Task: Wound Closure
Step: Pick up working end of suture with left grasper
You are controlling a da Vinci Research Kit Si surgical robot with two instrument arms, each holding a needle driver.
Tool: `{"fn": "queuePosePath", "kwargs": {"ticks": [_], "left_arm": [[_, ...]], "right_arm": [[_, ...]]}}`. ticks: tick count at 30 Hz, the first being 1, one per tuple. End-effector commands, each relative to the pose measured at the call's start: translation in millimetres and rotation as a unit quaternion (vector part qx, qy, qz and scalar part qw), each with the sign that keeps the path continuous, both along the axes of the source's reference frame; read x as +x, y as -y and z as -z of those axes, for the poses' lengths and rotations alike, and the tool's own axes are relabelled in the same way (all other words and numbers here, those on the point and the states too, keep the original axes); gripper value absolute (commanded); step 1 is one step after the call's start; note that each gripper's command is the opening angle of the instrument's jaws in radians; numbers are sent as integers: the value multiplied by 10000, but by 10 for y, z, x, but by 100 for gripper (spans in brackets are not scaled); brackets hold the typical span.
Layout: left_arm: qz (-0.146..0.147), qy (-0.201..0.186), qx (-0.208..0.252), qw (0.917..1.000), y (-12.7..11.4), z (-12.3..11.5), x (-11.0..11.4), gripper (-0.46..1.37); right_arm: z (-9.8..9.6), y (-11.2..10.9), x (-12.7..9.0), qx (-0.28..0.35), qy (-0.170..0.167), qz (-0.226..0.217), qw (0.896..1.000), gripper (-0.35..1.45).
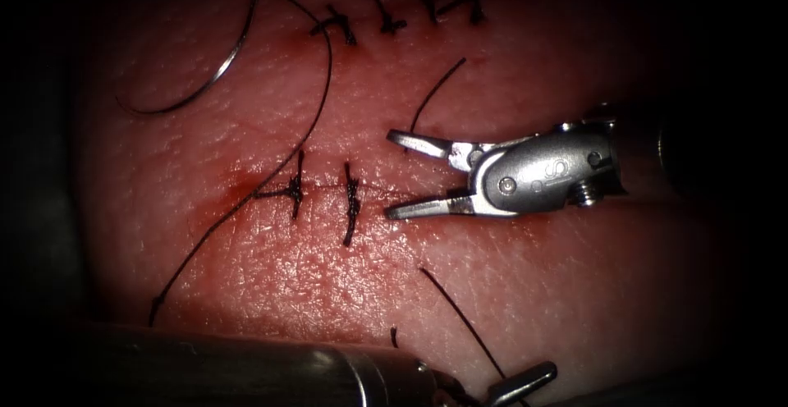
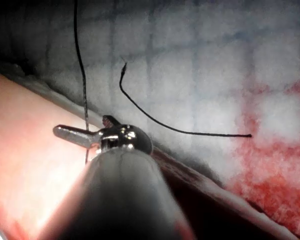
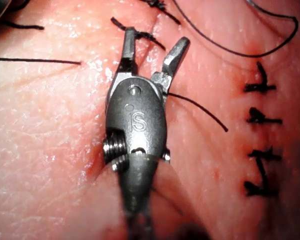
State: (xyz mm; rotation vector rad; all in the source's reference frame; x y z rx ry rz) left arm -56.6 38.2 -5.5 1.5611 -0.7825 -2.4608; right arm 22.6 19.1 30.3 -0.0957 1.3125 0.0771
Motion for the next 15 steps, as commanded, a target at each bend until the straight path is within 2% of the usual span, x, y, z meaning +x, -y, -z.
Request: {"fn": "queuePosePath", "kwargs": {"ticks": [1,7,9,10,11,13,15], "left_arm": [[-10,27,-20,10000,0,-1,-1,75],[-49,55,-29,10000,1,-1,-3,69],[-51,69,-12,10000,2,-1,-3,40],[-86,126,38,9999,3,-1,-3,-1],[-391,385,58,9985,3,-1,1,-35],[-545,461,-15,9974,2,2,5,-35],[-532,414,-76,9977,0,4,10,-35]], "right_arm": [[0,0,0,1,1,15,10000,104],[0,0,0,1,1,15,10000,102],[0,0,0,1,2,14,10000,101],[0,0,0,1,2,14,10000,100],[0,1,0,0,2,14,10000,100],[0,1,0,-2,2,15,10000,100],[0,1,0,-3,1,16,10000,99]]}}
